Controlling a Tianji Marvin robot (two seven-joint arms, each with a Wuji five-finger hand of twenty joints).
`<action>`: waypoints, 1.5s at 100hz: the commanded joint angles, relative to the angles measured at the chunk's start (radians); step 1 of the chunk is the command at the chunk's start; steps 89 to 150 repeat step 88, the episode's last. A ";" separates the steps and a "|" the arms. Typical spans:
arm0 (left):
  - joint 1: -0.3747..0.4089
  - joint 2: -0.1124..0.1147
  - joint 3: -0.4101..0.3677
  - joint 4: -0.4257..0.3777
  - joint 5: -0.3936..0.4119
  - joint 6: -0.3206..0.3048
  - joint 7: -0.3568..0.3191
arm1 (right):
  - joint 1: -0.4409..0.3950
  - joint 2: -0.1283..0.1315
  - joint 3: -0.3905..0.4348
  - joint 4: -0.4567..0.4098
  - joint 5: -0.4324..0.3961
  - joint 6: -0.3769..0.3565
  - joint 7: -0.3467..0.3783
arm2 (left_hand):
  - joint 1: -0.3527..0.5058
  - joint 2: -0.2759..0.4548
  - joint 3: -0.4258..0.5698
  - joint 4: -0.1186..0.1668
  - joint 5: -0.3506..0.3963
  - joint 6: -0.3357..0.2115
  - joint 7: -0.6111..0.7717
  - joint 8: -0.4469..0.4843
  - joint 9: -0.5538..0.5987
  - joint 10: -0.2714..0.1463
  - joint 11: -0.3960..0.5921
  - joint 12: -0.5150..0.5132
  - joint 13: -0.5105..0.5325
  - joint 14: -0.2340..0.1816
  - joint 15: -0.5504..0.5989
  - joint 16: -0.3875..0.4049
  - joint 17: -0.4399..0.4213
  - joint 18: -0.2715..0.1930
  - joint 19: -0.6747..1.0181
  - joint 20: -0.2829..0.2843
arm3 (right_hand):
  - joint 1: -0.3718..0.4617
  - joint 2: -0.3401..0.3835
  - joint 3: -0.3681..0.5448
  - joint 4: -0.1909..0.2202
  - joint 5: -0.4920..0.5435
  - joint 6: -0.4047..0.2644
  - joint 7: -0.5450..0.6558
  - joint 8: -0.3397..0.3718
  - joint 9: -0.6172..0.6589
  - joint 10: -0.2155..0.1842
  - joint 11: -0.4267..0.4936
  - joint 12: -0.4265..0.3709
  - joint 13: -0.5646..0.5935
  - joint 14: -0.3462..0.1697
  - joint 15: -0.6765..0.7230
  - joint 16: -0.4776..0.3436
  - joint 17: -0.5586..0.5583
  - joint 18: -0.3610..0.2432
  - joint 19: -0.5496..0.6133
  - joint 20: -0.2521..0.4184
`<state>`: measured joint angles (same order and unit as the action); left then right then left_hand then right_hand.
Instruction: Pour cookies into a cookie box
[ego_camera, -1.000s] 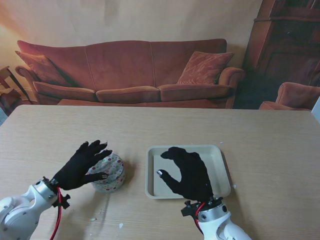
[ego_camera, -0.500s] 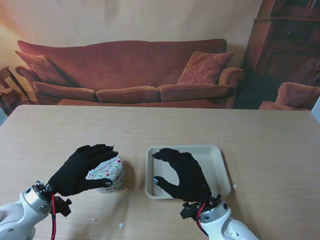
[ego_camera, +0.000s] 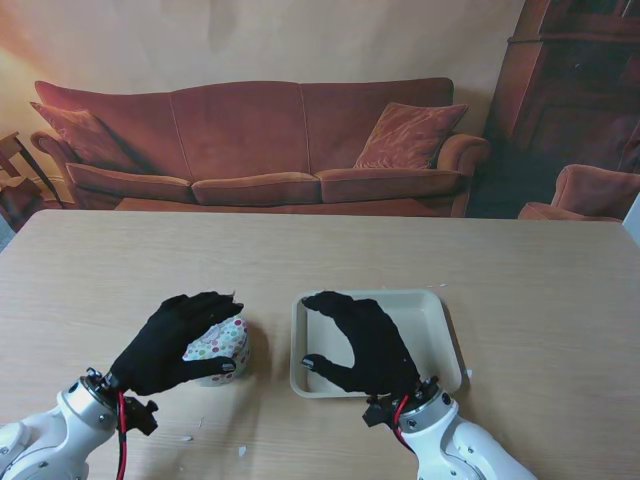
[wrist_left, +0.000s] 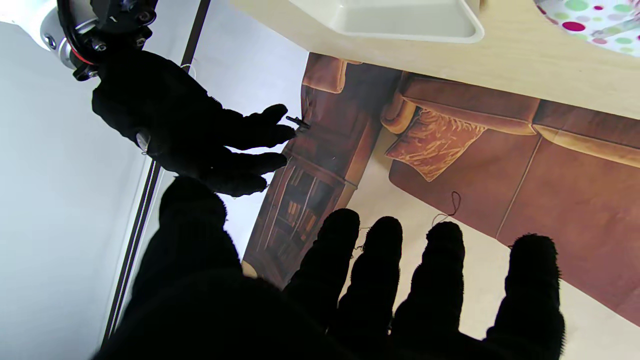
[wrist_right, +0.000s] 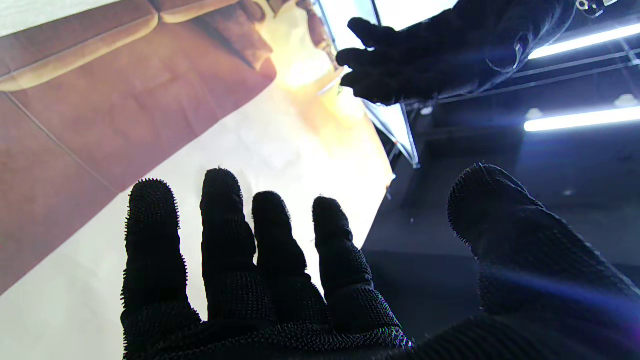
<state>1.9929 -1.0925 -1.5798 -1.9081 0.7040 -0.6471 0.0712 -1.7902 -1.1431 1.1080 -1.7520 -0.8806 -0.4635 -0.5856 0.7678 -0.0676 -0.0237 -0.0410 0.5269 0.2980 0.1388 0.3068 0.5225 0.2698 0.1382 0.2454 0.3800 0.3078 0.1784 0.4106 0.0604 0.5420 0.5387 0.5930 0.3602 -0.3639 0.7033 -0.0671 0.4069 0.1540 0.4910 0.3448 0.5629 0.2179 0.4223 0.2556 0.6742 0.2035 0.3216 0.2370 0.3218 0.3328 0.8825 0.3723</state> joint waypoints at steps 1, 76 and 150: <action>0.002 -0.004 0.000 0.003 -0.008 0.005 -0.013 | -0.002 -0.005 -0.002 -0.002 -0.005 -0.004 0.007 | 0.021 -0.022 -0.003 0.006 -0.010 0.012 -0.015 -0.003 0.025 0.009 -0.017 -0.002 0.013 0.009 -0.005 0.015 -0.015 0.021 0.006 -0.012 | -0.032 -0.017 0.006 0.025 -0.031 0.014 0.055 -0.009 -0.046 -0.013 0.014 0.005 -0.034 -0.025 -0.035 -0.011 -0.008 -0.011 -0.017 0.011; 0.005 -0.012 0.018 0.018 -0.034 0.029 0.014 | -0.023 -0.007 0.012 -0.018 0.004 0.008 0.011 | 0.028 -0.018 -0.003 0.005 0.007 0.011 -0.010 -0.006 0.045 0.017 -0.021 0.001 0.025 0.020 0.001 0.018 -0.015 0.026 0.012 -0.034 | -0.032 -0.001 0.005 0.024 -0.012 0.005 0.080 -0.025 -0.037 -0.014 0.015 0.003 -0.030 -0.025 -0.035 -0.014 -0.002 -0.009 -0.021 0.019; 0.005 -0.012 0.019 0.018 -0.037 0.033 0.014 | -0.018 -0.005 0.008 -0.013 0.001 0.008 0.013 | 0.031 -0.015 -0.002 0.005 0.008 0.009 -0.009 -0.006 0.044 0.018 -0.023 0.001 0.023 0.020 0.000 0.018 -0.016 0.026 0.013 -0.036 | -0.031 -0.001 0.005 0.025 -0.013 0.006 0.079 -0.025 -0.037 -0.014 0.015 0.004 -0.027 -0.026 -0.033 -0.013 0.000 -0.009 -0.021 0.020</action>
